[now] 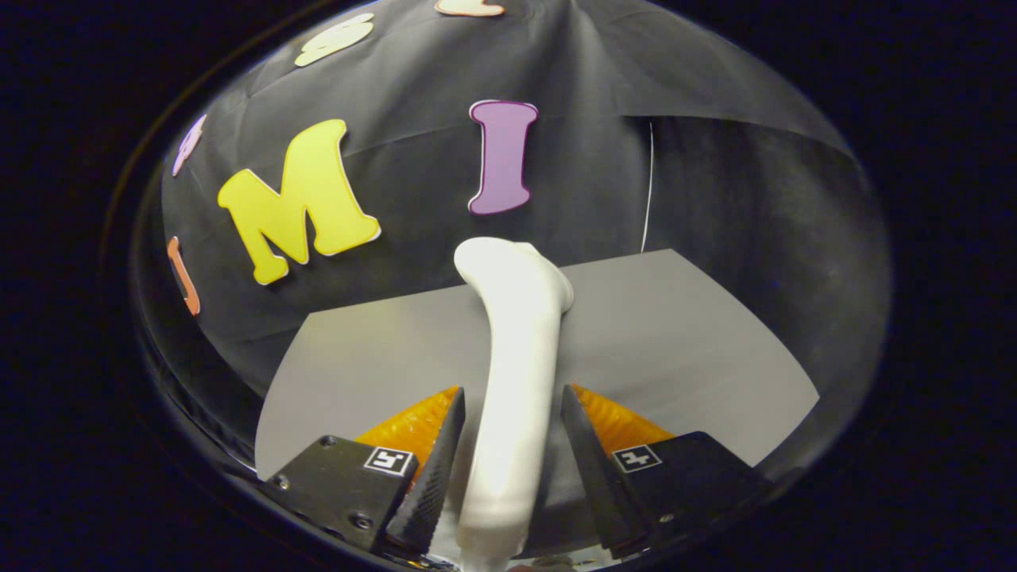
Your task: Iron the clothes twice with a garment steamer, once on the left side and once on the right side.
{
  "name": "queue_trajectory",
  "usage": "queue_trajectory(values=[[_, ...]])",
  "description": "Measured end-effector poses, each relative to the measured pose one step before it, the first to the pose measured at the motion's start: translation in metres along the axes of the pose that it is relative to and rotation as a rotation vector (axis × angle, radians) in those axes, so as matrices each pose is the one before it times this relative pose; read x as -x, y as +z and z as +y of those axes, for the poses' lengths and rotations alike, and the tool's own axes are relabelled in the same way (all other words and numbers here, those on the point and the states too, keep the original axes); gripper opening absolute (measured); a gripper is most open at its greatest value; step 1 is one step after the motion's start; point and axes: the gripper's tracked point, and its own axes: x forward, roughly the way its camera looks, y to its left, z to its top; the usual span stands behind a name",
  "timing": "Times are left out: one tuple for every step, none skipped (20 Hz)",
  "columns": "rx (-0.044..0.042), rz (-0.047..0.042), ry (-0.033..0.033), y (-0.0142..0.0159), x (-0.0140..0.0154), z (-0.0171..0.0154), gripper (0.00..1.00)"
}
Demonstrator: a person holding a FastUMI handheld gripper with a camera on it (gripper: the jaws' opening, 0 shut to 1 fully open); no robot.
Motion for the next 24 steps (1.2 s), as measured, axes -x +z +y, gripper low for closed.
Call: queue_trajectory(values=[[0.00049, 0.00353, -0.00366, 0.00256, -0.00027, 0.00206, 0.72], [0.01166, -0.01010, -0.01940, -0.00030, -0.00265, 0.00148, 0.69], [0.00005, 0.00570, -0.00515, -0.00193, 0.00580, 0.00595, 0.63], [0.00860, -0.00111, 0.00540, 0.00136, 0.00170, 0.00657, 0.58], [0.00297, 0.00080, -0.00115, -0.00029, -0.00127, 0.00254, 0.54], [0.00250, 0.00091, 0.00625, -0.00092, -0.00222, -0.00142, 0.51], [-0.00046, -0.00071, 0.01764, 0.00106, 0.00011, 0.00083, 0.50], [-0.00094, -0.00339, 0.01639, -0.00036, -0.00068, 0.00011, 0.48], [-0.00366, -0.00189, 0.01976, 0.00026, -0.00082, 0.00186, 0.47], [-0.01753, -0.00824, 0.02401, 0.00052, 0.00106, 0.00271, 0.45], [-0.02001, -0.02191, 0.01902, 0.00343, 0.00361, 0.00364, 0.44], [0.00260, -0.02633, 0.01385, 0.00065, 0.00790, 0.00341, 0.42], [0.00956, -0.02963, 0.01542, 0.00172, 0.00891, 0.00496, 0.40], [0.01124, -0.02880, 0.02148, 0.00199, 0.01176, 0.00795, 0.40], [0.00886, -0.02564, 0.02459, 0.00398, 0.00875, 0.00969, 0.39], [0.00659, -0.02718, 0.02343, 0.00270, 0.00934, 0.00807, 0.39], [0.00313, -0.03064, 0.01935, 0.00481, 0.01018, 0.00841, 0.39], [0.00832, -0.03163, 0.02104, 0.00413, 0.01016, 0.00830, 0.39], [0.01034, -0.02540, 0.01900, 0.00424, 0.01148, 0.00950, 0.39], [0.00824, -0.02084, 0.01822, 0.00251, 0.01412, 0.00900, 0.38], [0.00351, -0.01454, 0.01698, 0.00162, 0.01102, 0.00925, 0.39], [0.00359, -0.01199, 0.01412, -0.00122, 0.01154, 0.01035, 0.39], [0.00360, -0.01161, 0.01163, 0.00008, 0.01086, 0.00936, 0.39], [0.00363, -0.01303, 0.00677, -0.00015, 0.00976, 0.00836, 0.39]])
